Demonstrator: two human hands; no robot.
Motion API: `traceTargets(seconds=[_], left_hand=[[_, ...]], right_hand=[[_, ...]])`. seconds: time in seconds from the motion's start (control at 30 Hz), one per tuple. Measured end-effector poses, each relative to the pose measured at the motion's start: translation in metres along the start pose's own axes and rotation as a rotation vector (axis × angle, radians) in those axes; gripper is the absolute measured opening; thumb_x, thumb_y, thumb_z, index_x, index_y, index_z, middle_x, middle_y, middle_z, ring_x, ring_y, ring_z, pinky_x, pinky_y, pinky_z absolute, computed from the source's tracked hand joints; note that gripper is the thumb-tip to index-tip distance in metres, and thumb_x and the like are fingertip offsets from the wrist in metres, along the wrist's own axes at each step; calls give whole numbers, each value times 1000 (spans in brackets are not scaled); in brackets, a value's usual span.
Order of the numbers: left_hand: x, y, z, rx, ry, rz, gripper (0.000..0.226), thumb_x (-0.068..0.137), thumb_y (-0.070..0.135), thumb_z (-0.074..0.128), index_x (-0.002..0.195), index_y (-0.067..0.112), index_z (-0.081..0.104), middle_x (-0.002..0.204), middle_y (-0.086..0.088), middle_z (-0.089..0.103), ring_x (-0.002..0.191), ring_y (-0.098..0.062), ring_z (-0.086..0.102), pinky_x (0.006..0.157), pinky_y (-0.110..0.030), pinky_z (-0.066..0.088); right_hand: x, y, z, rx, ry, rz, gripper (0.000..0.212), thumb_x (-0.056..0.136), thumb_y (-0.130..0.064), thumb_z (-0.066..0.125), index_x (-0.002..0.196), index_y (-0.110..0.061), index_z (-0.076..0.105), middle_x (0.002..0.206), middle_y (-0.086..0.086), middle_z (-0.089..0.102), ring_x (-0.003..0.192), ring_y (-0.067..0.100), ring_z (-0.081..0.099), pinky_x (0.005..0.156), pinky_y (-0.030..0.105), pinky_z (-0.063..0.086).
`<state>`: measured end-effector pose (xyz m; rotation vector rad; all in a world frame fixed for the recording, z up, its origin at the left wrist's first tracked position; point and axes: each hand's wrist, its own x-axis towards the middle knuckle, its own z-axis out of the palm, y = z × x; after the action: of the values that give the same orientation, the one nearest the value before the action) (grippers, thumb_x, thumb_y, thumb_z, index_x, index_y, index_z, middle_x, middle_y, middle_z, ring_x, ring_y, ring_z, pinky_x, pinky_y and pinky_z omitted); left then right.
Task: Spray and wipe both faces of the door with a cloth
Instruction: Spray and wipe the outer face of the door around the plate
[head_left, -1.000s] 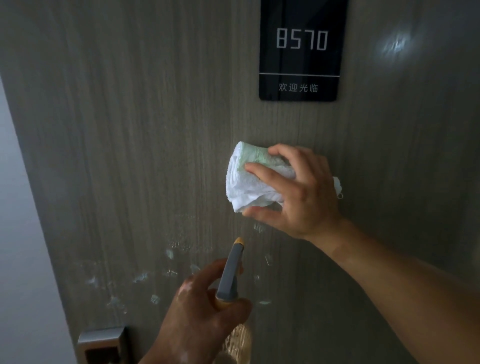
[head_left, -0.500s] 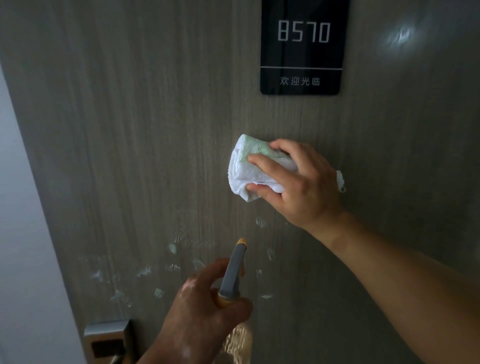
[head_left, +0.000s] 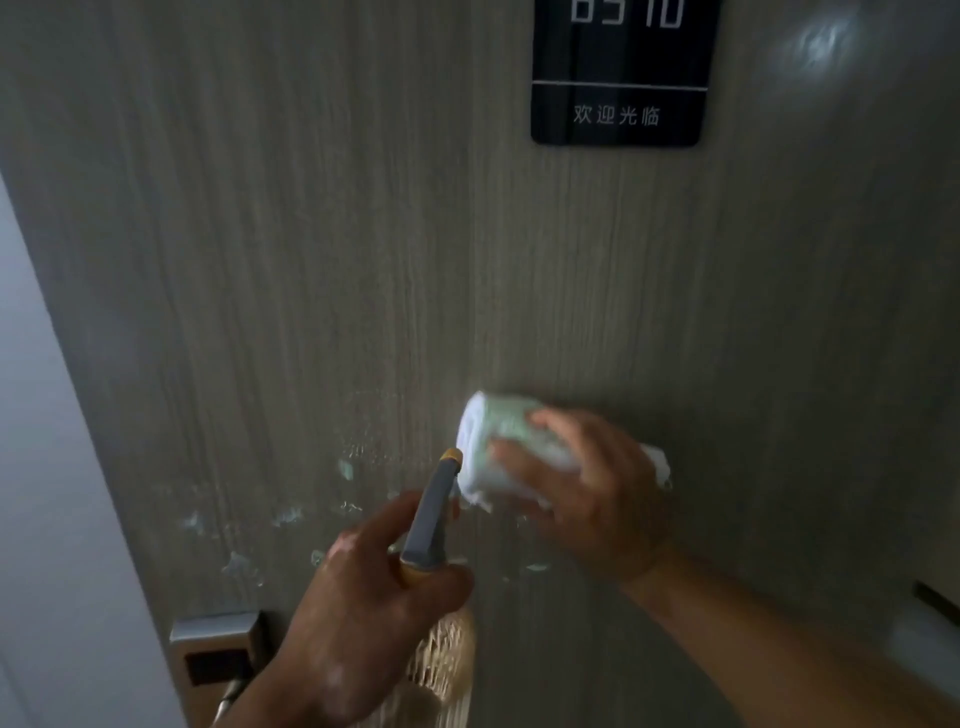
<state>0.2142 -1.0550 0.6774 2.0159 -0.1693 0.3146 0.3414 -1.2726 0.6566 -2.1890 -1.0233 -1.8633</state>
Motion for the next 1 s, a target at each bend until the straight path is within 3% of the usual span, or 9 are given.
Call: traceTargets(seconds=[0.1,0.2,0.37,0.5,0.63,0.73,0.9,1.0], left_hand=[[-4,-7,-4,31,6,-8,45,61,37,72,103,49,67,82,3,73,70,-17,68,66,-33,56],[-6,-8,-6,16,5,-20,45,61,37,72,104,48,68,89,-1,74,78,-22,68,69,-40,57],[-4,-10,-2,-8,-14,-52,44,62,37,74,105,47,67,94,-4,75,84,-27,68,69,-48,58],[0,-12,-1,-36,-21,-47,40,70,33,78,105,46,66,96,-10,74,80,-35,67,66,-52,57],[1,-24,4,-5,9,-42,40,65,35,73,104,41,68,89,-5,70,60,-20,63,60,-42,55],[-3,-36,13,1,1,-39,32,74,25,80,102,37,70,84,-3,70,58,-17,61,60,-45,56],[-7,-54,27,6,-23,-10,32,74,28,80,103,36,69,89,-2,70,68,-24,65,60,-37,55],[-7,-65,36,-36,-63,18,29,79,14,78,100,31,69,70,-12,61,54,-16,54,53,-24,46]], right_hand=[[-16,-1,2,5,-26,-117,27,98,-30,68,124,-31,76,115,12,73,101,32,67,75,43,54],[16,14,-8,5,47,-131,28,98,-20,70,124,-27,76,112,13,72,96,35,70,75,45,57],[119,54,-20,-52,290,165,30,98,-32,71,124,-18,75,119,14,69,102,32,68,85,44,57],[107,45,-17,-99,243,143,36,97,-40,72,126,-19,73,124,10,68,104,31,67,89,39,53],[15,8,-2,-25,108,76,29,97,-34,74,124,-23,76,123,10,71,96,36,68,80,46,56],[-31,-6,7,-4,29,28,30,94,-31,77,123,-24,77,121,10,71,96,36,69,78,48,56],[-11,2,3,21,165,121,28,96,-29,75,121,-14,77,118,14,69,98,36,68,85,45,57],[27,23,-1,48,312,326,34,92,-26,75,121,-8,73,119,17,66,107,33,64,96,36,51]])
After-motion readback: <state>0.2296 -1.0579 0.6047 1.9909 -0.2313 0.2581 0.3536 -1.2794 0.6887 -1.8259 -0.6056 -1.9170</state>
